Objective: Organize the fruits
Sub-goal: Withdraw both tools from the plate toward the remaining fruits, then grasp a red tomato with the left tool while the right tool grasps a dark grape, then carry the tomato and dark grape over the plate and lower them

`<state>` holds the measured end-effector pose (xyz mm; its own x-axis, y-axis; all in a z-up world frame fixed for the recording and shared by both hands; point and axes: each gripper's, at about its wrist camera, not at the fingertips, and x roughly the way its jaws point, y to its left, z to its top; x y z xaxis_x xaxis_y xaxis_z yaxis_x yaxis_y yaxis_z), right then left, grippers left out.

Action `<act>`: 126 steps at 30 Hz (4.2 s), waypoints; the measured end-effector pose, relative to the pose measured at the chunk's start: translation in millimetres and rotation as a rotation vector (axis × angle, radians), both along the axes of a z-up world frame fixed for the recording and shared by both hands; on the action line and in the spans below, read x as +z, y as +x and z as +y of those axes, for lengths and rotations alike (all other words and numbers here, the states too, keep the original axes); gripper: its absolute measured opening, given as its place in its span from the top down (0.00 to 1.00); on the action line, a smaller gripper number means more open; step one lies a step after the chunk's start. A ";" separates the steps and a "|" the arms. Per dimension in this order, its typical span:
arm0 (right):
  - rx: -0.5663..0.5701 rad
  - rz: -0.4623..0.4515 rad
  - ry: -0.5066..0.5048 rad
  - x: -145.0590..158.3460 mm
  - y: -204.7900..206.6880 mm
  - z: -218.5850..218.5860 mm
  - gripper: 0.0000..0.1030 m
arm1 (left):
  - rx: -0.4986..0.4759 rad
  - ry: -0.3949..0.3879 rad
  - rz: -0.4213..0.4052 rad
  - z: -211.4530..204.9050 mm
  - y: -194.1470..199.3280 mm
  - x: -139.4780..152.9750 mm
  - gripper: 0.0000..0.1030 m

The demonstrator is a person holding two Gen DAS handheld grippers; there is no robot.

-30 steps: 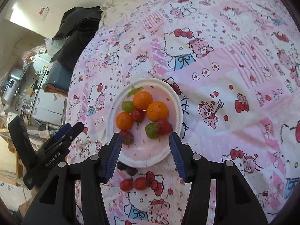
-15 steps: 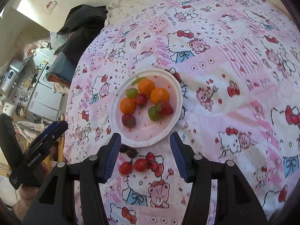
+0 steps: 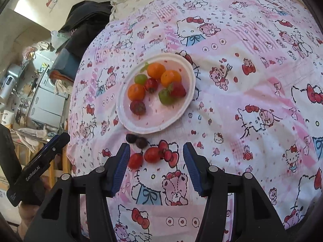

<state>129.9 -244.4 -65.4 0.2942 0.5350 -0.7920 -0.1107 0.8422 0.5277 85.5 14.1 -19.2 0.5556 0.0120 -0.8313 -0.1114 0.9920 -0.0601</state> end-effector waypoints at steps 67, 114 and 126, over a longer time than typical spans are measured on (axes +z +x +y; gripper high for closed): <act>0.440 0.011 -0.276 -79.6 35.3 132.1 0.67 | 0.017 -0.104 0.173 20.1 13.0 -54.2 0.77; 0.132 -0.048 -0.004 -5.9 113.4 27.4 0.82 | -0.130 -0.022 0.089 -45.7 91.0 -48.2 0.77; 0.145 0.041 0.004 -38.5 124.7 41.5 0.81 | -0.196 -0.035 0.172 -82.4 103.3 -85.9 0.76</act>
<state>254.6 -202.9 -103.9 0.1806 0.5728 -0.7995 -0.2093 0.8167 0.5378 188.8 -68.3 -105.1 0.3946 -0.1121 -0.9120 0.0715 0.9933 -0.0912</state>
